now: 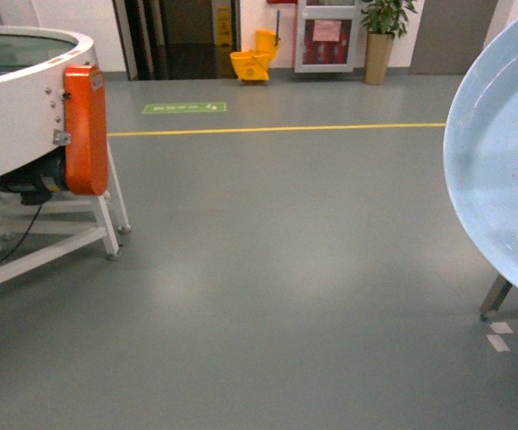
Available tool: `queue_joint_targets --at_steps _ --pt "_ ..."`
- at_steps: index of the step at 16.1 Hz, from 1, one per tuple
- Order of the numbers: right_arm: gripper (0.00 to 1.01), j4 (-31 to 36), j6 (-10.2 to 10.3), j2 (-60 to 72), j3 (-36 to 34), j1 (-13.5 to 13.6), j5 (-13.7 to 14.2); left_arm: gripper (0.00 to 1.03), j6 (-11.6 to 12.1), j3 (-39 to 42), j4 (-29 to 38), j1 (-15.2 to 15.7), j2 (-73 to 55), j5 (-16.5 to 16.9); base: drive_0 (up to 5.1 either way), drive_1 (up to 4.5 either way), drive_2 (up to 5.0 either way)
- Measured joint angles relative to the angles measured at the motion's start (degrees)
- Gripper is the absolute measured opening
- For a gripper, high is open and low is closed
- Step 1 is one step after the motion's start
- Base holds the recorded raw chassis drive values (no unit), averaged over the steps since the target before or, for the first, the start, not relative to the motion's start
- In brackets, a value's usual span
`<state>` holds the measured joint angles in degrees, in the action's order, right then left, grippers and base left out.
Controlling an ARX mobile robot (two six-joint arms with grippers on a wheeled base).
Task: Place blue tray on left shelf second layer neatly
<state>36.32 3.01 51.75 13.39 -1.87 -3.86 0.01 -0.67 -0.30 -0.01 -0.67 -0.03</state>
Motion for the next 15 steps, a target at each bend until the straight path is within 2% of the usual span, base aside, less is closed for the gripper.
queue_joint_targets --at_steps 15 --pt "0.02 0.0 -0.02 0.0 0.0 0.0 0.0 0.98 0.02 0.0 -0.02 0.0 0.0 0.0 -1.6 -1.59 -1.6"
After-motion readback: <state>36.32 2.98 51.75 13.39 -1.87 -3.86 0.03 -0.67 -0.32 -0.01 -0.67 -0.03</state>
